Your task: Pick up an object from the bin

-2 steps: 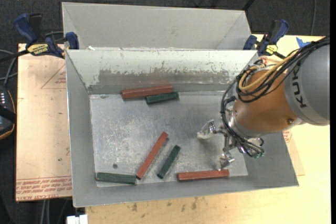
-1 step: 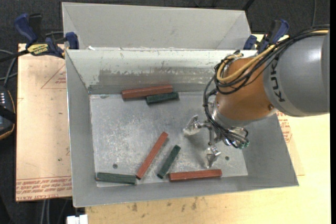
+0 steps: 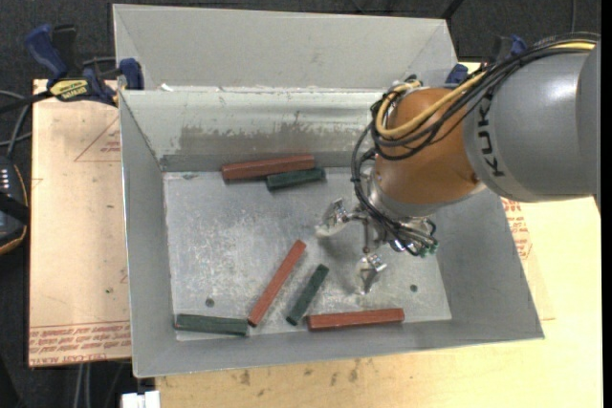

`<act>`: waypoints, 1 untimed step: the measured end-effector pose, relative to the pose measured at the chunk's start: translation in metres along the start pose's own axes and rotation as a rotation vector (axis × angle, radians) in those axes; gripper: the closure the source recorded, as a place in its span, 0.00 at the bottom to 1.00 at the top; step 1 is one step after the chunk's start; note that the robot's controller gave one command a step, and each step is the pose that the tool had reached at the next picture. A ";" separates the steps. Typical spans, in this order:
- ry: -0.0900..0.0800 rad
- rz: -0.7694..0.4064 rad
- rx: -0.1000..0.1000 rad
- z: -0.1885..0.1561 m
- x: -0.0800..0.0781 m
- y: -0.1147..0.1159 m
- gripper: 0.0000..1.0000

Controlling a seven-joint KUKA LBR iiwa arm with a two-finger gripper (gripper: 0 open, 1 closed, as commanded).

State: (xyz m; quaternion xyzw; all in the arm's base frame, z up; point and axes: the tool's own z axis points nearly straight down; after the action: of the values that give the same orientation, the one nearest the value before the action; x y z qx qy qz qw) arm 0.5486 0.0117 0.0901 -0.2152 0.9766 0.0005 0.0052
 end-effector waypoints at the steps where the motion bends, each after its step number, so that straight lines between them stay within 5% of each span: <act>1: -0.002 0.072 0.002 0.011 -0.056 0.013 1.00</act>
Offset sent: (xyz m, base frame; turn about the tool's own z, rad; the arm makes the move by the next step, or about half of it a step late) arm 0.0000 0.0000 0.0000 0.0000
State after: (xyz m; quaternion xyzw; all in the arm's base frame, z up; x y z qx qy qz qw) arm 0.5941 0.0471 0.0794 -0.1801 0.9836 -0.0001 0.0061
